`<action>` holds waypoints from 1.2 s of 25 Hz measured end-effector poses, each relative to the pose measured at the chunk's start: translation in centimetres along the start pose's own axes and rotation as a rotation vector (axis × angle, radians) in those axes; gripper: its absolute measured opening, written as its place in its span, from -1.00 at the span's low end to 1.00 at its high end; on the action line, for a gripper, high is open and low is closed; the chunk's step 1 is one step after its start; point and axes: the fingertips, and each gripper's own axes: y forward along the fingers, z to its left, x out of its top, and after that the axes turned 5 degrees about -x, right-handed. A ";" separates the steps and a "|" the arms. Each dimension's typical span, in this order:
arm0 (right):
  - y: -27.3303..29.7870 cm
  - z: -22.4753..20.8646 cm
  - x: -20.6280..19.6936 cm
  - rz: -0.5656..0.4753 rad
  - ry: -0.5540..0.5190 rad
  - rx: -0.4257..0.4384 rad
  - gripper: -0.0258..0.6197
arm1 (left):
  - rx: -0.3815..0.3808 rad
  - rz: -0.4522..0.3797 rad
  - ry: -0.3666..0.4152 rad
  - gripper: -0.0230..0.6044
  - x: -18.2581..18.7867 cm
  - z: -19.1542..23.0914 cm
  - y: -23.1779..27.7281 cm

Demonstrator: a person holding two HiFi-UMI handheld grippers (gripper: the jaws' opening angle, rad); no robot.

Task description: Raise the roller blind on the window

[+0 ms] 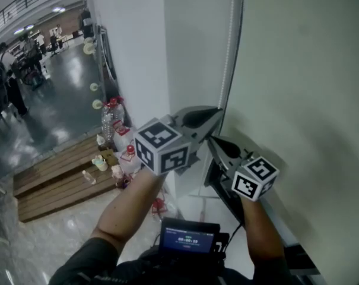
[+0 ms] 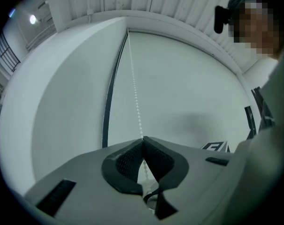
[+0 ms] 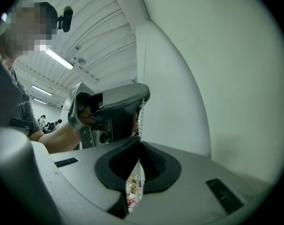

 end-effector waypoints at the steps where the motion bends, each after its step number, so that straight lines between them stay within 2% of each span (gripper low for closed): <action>1: 0.0 0.0 -0.3 0.008 -0.001 -0.001 -0.91 | 0.002 0.014 0.007 -0.94 -0.3 0.0 0.0; 4: -0.1 -0.3 -1.8 0.028 0.023 -0.010 -0.91 | 0.004 0.044 -0.008 -0.94 -2.0 0.1 0.0; 14: 0.1 -0.7 -5.6 0.077 0.063 -0.029 -0.91 | 0.013 0.060 -0.053 -0.94 -5.9 0.3 -0.6; 19: -0.4 -0.8 -6.8 0.091 0.086 -0.031 -0.91 | 0.021 0.065 -0.046 -0.94 -6.9 -0.4 -0.6; 23: -0.4 -0.8 -8.1 0.109 0.088 -0.037 -0.91 | 0.015 0.060 -0.071 -0.94 -8.4 -0.4 -0.8; 30: -0.8 -0.7 -10.3 0.142 0.111 -0.059 -0.91 | 0.035 0.113 -0.065 -0.94 -11.1 -0.8 -1.2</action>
